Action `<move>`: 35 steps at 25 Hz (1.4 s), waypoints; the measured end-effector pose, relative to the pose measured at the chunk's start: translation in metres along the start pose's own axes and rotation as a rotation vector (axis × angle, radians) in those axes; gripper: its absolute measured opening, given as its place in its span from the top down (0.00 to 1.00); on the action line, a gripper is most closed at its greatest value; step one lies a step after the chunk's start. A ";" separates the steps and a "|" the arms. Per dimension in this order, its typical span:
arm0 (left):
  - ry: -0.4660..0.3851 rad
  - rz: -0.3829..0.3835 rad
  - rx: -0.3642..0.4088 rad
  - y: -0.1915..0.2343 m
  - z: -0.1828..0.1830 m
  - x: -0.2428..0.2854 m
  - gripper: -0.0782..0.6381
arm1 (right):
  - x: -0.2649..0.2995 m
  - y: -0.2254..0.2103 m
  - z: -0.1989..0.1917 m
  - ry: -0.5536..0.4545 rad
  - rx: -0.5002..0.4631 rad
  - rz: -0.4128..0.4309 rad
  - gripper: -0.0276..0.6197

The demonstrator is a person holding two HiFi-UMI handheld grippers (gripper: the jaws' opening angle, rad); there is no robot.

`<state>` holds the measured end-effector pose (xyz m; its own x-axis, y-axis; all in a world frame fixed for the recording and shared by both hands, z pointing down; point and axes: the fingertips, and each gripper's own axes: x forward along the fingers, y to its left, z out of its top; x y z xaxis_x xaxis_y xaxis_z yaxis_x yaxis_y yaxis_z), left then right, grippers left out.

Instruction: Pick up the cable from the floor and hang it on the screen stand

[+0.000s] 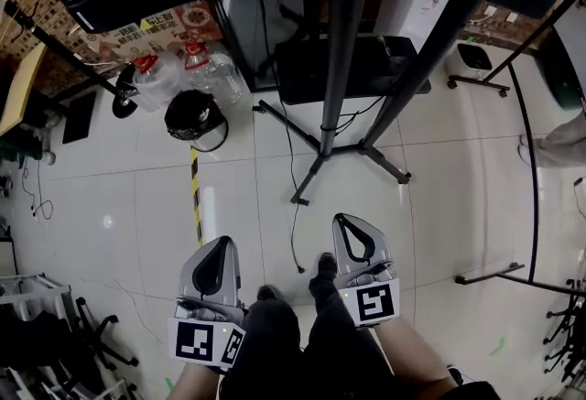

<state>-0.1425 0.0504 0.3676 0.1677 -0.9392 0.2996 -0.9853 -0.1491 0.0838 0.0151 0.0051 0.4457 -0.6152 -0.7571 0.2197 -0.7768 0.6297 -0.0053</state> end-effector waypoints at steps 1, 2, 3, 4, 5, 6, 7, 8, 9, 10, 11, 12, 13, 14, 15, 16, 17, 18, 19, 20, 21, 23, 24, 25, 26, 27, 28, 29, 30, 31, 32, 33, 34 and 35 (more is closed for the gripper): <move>0.018 -0.002 0.012 0.003 -0.010 0.006 0.88 | 0.008 0.001 -0.008 0.009 -0.015 0.005 0.95; 0.035 -0.005 0.026 0.006 -0.020 0.010 0.88 | 0.015 0.004 -0.018 0.019 -0.013 0.006 0.95; 0.049 -0.006 0.039 0.012 -0.031 0.014 0.88 | 0.020 0.006 -0.029 0.035 0.003 0.006 0.95; 0.058 -0.003 0.046 0.019 -0.042 0.019 0.88 | 0.026 0.008 -0.043 0.056 0.022 0.005 0.95; 0.065 0.001 0.045 0.028 -0.054 0.025 0.88 | 0.034 0.010 -0.058 0.076 0.037 0.002 0.95; 0.073 0.002 0.036 0.037 -0.066 0.033 0.88 | 0.043 0.012 -0.072 0.090 0.043 -0.003 0.95; 0.080 -0.002 0.023 0.045 -0.078 0.041 0.88 | 0.052 0.013 -0.086 0.103 0.039 -0.011 0.95; 0.089 -0.009 0.011 0.052 -0.090 0.048 0.88 | 0.061 0.014 -0.099 0.117 0.028 -0.023 0.95; 0.097 -0.017 0.001 0.057 -0.101 0.055 0.88 | 0.070 0.016 -0.112 0.130 0.008 -0.035 0.95; 0.102 -0.027 -0.003 0.062 -0.110 0.062 0.88 | 0.077 0.017 -0.122 0.135 -0.012 -0.048 0.95; 0.105 -0.039 -0.005 0.066 -0.119 0.069 0.89 | 0.085 0.019 -0.131 0.132 -0.023 -0.060 0.95; 0.108 -0.051 -0.005 0.069 -0.129 0.075 0.88 | 0.091 0.021 -0.139 0.123 -0.019 -0.069 0.95; 0.112 -0.063 -0.008 0.071 -0.139 0.081 0.88 | 0.097 0.024 -0.149 0.117 0.000 -0.075 0.95; 0.119 -0.072 -0.013 0.073 -0.150 0.086 0.88 | 0.101 0.027 -0.159 0.117 0.025 -0.076 0.95; 0.125 -0.080 -0.019 0.074 -0.162 0.091 0.88 | 0.106 0.030 -0.171 0.125 0.048 -0.075 0.95; 0.131 -0.087 -0.022 0.074 -0.173 0.095 0.89 | 0.109 0.032 -0.184 0.139 0.064 -0.073 0.95; 0.136 -0.094 -0.023 0.074 -0.184 0.100 0.88 | 0.113 0.034 -0.198 0.157 0.077 -0.070 0.95; 0.142 -0.100 -0.025 0.073 -0.194 0.105 0.88 | 0.117 0.036 -0.212 0.176 0.088 -0.067 0.95; 0.151 -0.106 -0.031 0.073 -0.205 0.109 0.88 | 0.120 0.037 -0.225 0.192 0.101 -0.067 0.95; 0.161 -0.114 -0.043 0.072 -0.216 0.114 0.88 | 0.124 0.037 -0.238 0.205 0.114 -0.070 0.95; 0.172 -0.126 -0.055 0.069 -0.226 0.118 0.88 | 0.126 0.038 -0.249 0.216 0.127 -0.075 0.94; 0.193 -0.154 -0.069 0.063 -0.245 0.125 0.88 | 0.130 0.038 -0.272 0.242 0.146 -0.088 0.94; 0.200 -0.167 -0.072 0.060 -0.253 0.128 0.88 | 0.132 0.038 -0.282 0.255 0.150 -0.094 0.94; 0.203 -0.178 -0.074 0.057 -0.261 0.131 0.88 | 0.135 0.039 -0.293 0.268 0.152 -0.097 0.94; 0.206 -0.187 -0.076 0.055 -0.268 0.134 0.88 | 0.138 0.041 -0.304 0.279 0.154 -0.096 0.94; 0.208 -0.194 -0.075 0.053 -0.276 0.135 0.88 | 0.140 0.044 -0.314 0.288 0.160 -0.086 0.94; 0.214 -0.200 -0.070 0.051 -0.285 0.136 0.88 | 0.143 0.049 -0.325 0.296 0.168 -0.068 0.93; 0.223 -0.207 -0.060 0.049 -0.296 0.137 0.88 | 0.145 0.053 -0.335 0.308 0.173 -0.046 0.90; 0.234 -0.215 -0.049 0.047 -0.307 0.139 0.88 | 0.146 0.057 -0.346 0.323 0.176 -0.030 0.88; 0.241 -0.224 -0.039 0.045 -0.317 0.143 0.88 | 0.148 0.059 -0.358 0.339 0.177 -0.020 0.88; 0.244 -0.232 -0.031 0.045 -0.326 0.147 0.88 | 0.150 0.060 -0.370 0.351 0.177 -0.015 0.88; 0.244 -0.237 -0.023 0.046 -0.335 0.152 0.89 | 0.153 0.061 -0.383 0.359 0.176 -0.013 0.88; 0.248 -0.239 -0.016 0.048 -0.344 0.156 0.88 | 0.156 0.062 -0.395 0.363 0.173 -0.012 0.88; 0.256 -0.237 -0.013 0.051 -0.355 0.160 0.88 | 0.158 0.063 -0.407 0.369 0.171 -0.010 0.88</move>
<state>-0.1534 0.0021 0.7576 0.3961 -0.7706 0.4993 -0.9178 -0.3480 0.1911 -0.0764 -0.0045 0.8771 -0.5421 -0.6299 0.5561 -0.8128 0.5610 -0.1570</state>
